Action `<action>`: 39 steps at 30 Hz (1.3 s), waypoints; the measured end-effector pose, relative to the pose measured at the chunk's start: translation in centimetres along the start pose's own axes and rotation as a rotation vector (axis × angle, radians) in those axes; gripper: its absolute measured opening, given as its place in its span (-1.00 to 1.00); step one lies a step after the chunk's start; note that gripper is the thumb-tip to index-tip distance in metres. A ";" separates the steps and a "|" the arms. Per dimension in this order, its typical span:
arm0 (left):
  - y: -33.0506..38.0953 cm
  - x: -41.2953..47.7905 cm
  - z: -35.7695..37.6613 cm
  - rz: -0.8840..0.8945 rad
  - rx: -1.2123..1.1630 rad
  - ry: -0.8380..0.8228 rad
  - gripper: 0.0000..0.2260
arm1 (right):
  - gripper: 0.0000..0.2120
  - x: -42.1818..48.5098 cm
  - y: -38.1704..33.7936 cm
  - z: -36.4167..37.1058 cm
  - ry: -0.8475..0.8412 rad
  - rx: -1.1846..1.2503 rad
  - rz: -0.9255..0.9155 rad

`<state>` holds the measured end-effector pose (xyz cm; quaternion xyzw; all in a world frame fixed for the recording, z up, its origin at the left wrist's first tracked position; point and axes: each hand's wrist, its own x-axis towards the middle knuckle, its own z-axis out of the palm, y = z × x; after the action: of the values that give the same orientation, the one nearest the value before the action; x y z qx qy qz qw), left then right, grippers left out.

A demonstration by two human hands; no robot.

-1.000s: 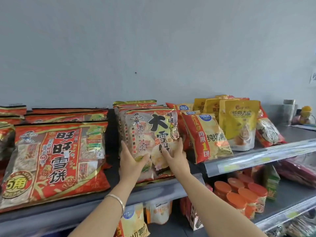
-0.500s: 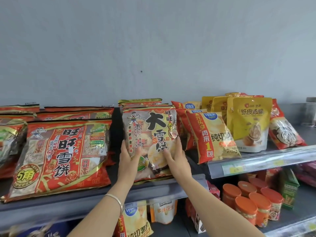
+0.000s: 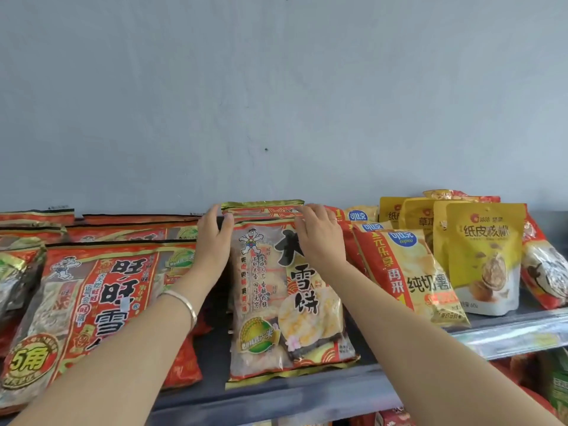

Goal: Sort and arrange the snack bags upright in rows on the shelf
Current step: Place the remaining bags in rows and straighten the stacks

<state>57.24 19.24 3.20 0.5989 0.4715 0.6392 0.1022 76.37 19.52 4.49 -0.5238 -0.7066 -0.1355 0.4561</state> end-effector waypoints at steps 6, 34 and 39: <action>-0.4 7.9 0.2 -0.080 0.055 -0.165 -0.60 | -0.62 8.1 -0.6 1.0 -0.301 -0.089 -0.001; -3.5 15.2 3.8 -0.388 0.053 -0.497 -0.48 | -0.83 14.1 -1.4 8.4 -0.651 -0.051 -0.036; -2.9 14.0 3.7 -0.160 0.035 -0.342 -0.59 | -0.82 13.6 -1.5 7.4 -0.561 -0.041 -0.031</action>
<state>55.48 32.28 9.83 0.6612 0.5045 0.5094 0.2209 70.87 32.26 11.56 -0.5390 -0.8103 -0.0065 0.2300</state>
